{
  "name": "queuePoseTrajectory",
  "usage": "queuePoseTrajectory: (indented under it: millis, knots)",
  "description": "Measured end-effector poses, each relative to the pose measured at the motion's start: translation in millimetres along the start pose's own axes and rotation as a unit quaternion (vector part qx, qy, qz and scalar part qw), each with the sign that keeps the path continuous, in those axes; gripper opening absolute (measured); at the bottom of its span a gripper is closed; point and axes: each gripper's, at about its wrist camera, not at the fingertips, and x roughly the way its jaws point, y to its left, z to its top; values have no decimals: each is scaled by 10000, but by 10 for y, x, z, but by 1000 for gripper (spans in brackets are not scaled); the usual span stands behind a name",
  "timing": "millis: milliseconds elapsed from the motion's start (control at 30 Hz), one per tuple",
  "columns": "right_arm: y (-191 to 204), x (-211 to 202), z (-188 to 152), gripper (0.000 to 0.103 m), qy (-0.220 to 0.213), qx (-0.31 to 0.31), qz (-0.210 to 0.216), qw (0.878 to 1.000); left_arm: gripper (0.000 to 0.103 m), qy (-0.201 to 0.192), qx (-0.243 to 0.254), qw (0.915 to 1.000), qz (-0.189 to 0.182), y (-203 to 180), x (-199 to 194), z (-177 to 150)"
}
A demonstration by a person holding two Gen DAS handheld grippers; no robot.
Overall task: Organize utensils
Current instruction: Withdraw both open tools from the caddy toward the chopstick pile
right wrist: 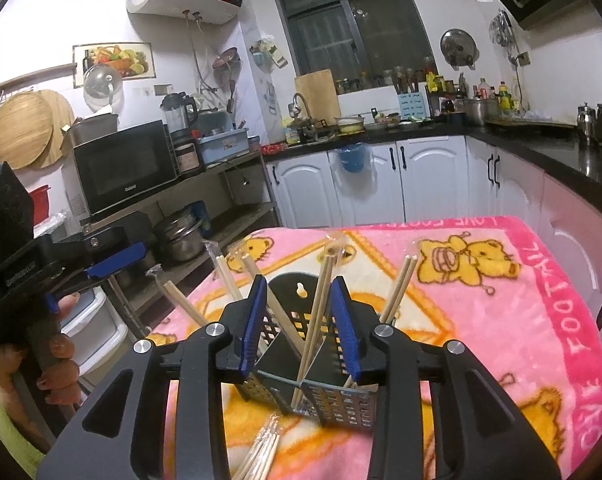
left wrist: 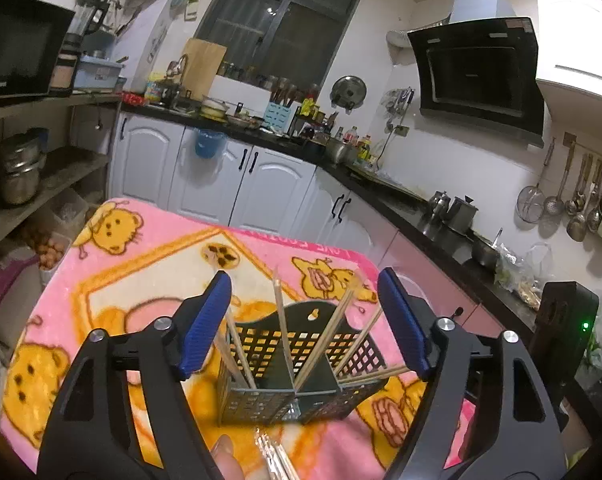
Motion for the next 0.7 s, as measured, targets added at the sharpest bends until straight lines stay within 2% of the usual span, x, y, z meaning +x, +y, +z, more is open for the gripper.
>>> queuePoseTrajectory:
  millis: [300, 700]
  knots:
    - [73, -157, -3, 36, -34, -90, 58, 9999, 77, -14, 34, 10000, 10, -50, -187, -31]
    - [111, -300, -225, 42, 216, -102, 85, 9997, 92, 170, -109, 9998, 59, 38, -352, -268]
